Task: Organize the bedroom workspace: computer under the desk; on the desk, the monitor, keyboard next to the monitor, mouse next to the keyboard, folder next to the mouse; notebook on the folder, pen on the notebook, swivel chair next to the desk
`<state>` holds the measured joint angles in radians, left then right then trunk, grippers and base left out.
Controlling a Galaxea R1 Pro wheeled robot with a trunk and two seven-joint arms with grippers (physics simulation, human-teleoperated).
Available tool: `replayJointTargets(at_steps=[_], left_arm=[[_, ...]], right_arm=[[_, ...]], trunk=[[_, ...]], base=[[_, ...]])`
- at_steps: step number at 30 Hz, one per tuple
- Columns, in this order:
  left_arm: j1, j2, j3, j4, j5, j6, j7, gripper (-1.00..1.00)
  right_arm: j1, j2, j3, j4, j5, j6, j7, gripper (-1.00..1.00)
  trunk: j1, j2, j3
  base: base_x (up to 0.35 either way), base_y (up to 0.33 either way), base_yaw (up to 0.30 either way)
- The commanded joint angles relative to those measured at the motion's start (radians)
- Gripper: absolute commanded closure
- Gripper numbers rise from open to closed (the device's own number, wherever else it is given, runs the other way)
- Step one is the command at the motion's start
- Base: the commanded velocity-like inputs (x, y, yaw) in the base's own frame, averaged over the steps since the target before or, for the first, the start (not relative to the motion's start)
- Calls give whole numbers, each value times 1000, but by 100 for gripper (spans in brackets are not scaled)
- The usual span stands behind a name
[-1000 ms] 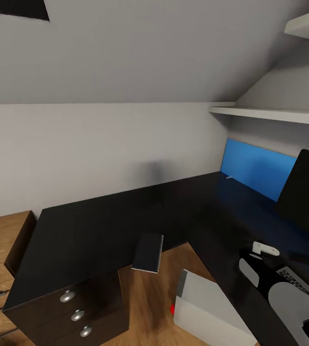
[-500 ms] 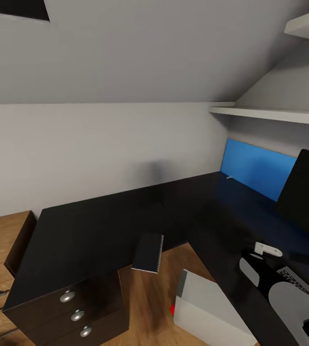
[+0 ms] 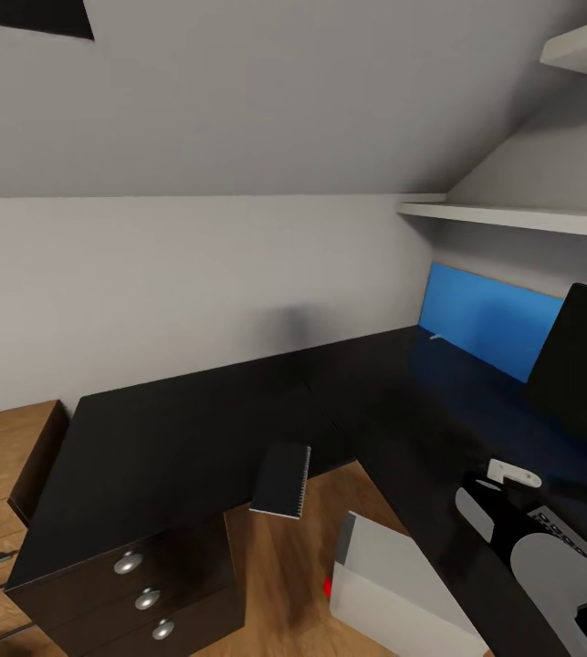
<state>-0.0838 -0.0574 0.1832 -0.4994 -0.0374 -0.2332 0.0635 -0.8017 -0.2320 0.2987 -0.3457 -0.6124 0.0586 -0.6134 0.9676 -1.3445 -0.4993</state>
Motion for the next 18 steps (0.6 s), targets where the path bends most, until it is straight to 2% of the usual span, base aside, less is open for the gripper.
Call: replayJointTargets(at_steps=[1, 9, 15, 18], left_arm=[[-1, -1, 4, 1, -4, -3, 1, -100], [-1, -1, 4, 0, -4, -3, 1, -100], [-1, -1, 4, 0, -4, -3, 1, -100], [-1, -1, 3, 1, -4, -4, 0, -100]], right_arm=[[-1, -1, 8, -2, -7, 4, -3, 100], [-1, -1, 8, -2, -7, 4, -3, 100], [-1, 0, 8, -1, -7, 3, -3, 100], [-1, 0, 8, -1, -7, 3, -3, 100]], trunk=[[0, -1, -1], [0, -1, -1], [0, -1, -1], [0, -1, -1]], base=[[0, 0, 0], [-104, 0, 0], [3, 0, 0], [176, 0, 0]])
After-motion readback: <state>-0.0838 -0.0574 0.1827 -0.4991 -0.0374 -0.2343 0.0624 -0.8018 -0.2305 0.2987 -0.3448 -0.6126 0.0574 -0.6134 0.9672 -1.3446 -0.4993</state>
